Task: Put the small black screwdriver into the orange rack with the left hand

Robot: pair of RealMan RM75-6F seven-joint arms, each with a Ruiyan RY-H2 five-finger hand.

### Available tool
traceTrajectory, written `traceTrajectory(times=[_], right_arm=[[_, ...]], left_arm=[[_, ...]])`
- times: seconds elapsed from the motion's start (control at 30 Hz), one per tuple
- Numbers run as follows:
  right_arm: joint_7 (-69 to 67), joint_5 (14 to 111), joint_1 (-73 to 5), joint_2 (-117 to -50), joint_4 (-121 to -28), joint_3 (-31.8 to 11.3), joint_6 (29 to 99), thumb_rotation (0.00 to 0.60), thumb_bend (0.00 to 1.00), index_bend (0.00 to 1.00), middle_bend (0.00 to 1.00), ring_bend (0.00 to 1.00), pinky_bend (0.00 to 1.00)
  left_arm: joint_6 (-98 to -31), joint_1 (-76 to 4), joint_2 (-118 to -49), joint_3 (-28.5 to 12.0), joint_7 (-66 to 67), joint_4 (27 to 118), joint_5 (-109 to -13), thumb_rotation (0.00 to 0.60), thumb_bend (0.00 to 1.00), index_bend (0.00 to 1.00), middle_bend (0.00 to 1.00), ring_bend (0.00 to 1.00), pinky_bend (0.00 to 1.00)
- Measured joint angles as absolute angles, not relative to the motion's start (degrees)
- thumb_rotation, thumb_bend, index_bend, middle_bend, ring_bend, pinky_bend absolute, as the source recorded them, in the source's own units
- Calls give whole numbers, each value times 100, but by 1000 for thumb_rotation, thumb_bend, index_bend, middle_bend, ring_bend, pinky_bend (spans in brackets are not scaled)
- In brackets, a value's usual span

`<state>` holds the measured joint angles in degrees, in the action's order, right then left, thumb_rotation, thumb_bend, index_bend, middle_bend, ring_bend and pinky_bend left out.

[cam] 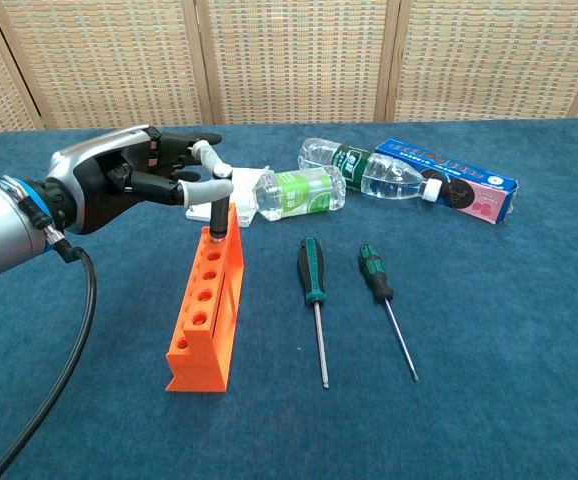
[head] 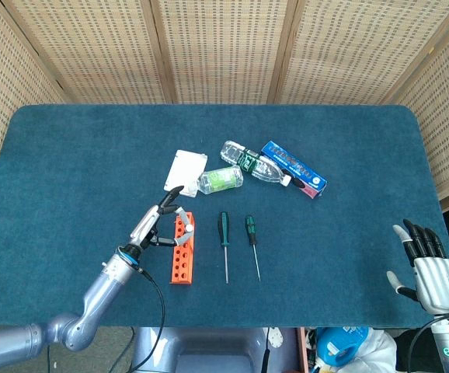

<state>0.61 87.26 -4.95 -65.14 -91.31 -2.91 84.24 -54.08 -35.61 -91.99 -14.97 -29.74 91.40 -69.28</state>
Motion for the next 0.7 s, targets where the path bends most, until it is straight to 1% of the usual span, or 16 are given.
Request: traceTrajectory(times=[0.7], right_arm=[[31, 8737, -491, -6503, -9135, -287, 8431, 600, 281, 57, 0, 0, 0]], left_arm=[[-5480, -3497, -9262, -1503, -3056, 9104, -6923, 600, 408, 741, 57, 0, 0]])
